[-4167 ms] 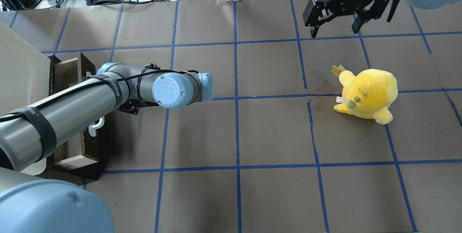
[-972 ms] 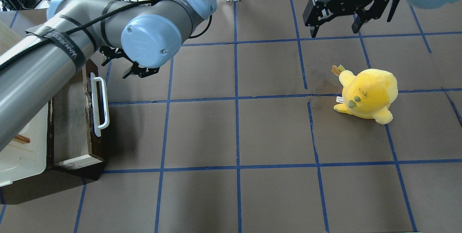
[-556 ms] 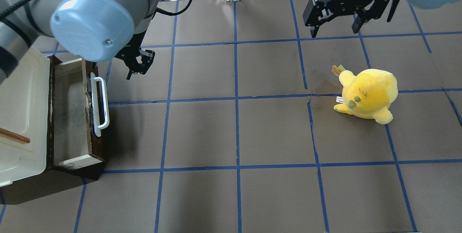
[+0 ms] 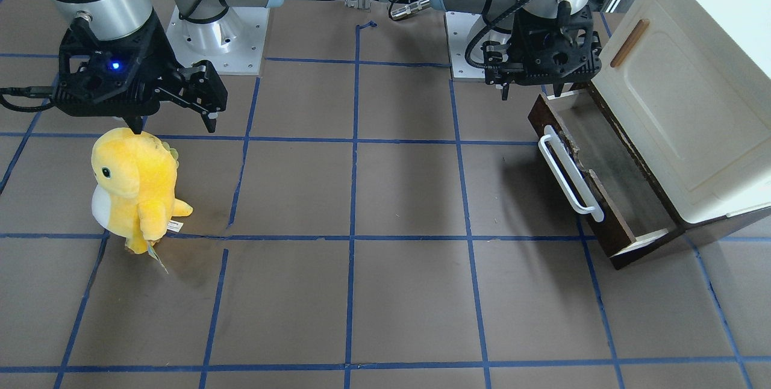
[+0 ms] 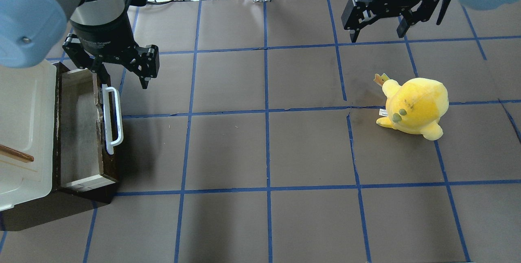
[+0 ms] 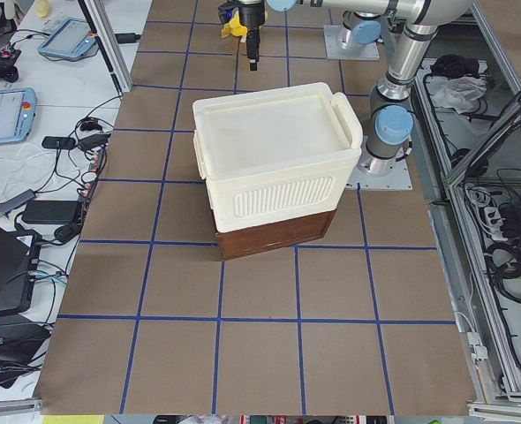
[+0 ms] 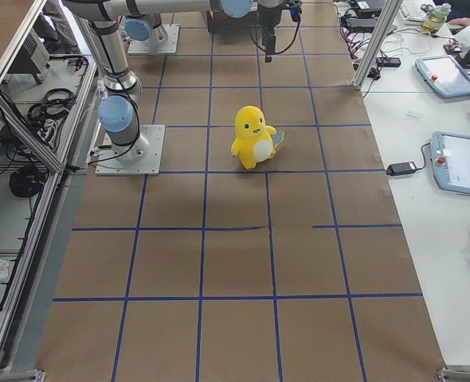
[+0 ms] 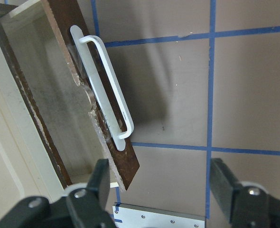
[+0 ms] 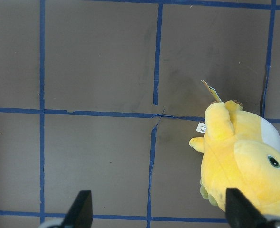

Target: Pull drawer sideways

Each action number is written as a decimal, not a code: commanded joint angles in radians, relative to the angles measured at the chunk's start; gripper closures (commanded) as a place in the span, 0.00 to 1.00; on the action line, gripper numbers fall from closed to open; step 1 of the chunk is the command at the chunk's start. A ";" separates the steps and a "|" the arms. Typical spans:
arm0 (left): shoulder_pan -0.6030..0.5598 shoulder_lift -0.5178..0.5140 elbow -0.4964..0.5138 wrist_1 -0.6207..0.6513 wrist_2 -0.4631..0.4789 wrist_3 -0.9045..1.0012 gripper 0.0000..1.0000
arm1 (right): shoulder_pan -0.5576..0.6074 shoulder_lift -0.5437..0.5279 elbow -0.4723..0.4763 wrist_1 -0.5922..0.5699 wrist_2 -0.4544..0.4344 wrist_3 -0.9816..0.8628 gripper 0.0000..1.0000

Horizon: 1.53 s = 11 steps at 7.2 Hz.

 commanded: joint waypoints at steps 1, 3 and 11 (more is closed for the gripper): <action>0.040 0.028 -0.003 -0.006 -0.082 0.023 0.21 | 0.000 0.000 0.000 0.000 0.000 0.000 0.00; 0.077 0.031 -0.006 -0.013 -0.154 0.029 0.12 | 0.000 0.000 0.000 0.000 -0.002 0.000 0.00; 0.071 0.022 -0.038 0.172 -0.176 0.007 0.00 | 0.000 0.000 0.000 0.000 0.000 0.000 0.00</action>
